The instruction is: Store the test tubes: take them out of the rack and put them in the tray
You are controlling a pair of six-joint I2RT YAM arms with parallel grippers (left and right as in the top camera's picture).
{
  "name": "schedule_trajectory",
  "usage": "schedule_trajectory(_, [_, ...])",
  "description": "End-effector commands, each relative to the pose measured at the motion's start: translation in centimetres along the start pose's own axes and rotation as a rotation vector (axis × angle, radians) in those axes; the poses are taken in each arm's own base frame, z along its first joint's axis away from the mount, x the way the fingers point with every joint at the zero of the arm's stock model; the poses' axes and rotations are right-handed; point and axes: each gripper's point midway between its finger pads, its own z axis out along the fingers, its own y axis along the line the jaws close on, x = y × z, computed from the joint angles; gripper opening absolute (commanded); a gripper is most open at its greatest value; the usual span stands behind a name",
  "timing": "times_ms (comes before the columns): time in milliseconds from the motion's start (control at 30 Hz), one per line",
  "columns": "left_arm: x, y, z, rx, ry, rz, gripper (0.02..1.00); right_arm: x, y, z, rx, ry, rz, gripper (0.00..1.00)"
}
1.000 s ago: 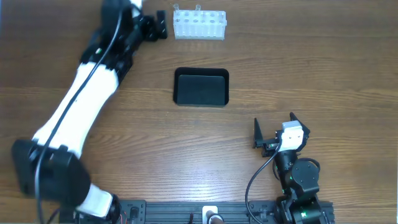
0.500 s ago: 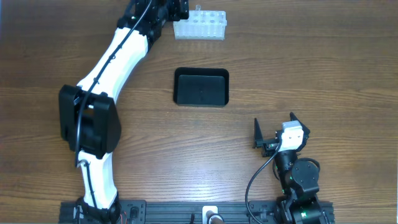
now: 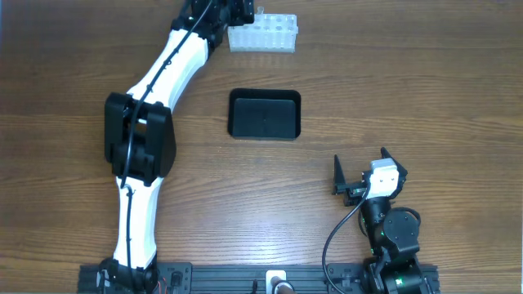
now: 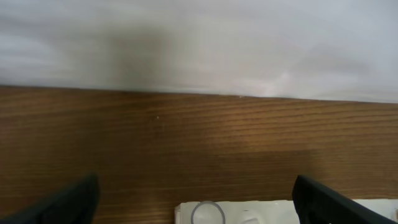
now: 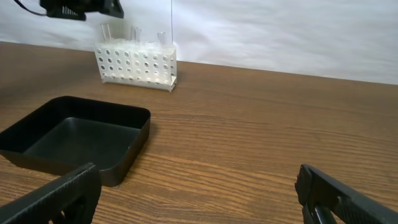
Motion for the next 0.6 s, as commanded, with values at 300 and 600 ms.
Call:
schedule_trajectory(300, [0.68,-0.47,1.52,-0.002,-0.007,-0.017,0.783,0.23,0.25,0.03,-0.011,-0.001,-0.006,0.991])
schedule_trajectory(600, [0.47,-0.69,1.50,0.003,-0.017,-0.017,0.560,0.23,0.25,0.03,-0.011,-0.001,-0.006,0.991])
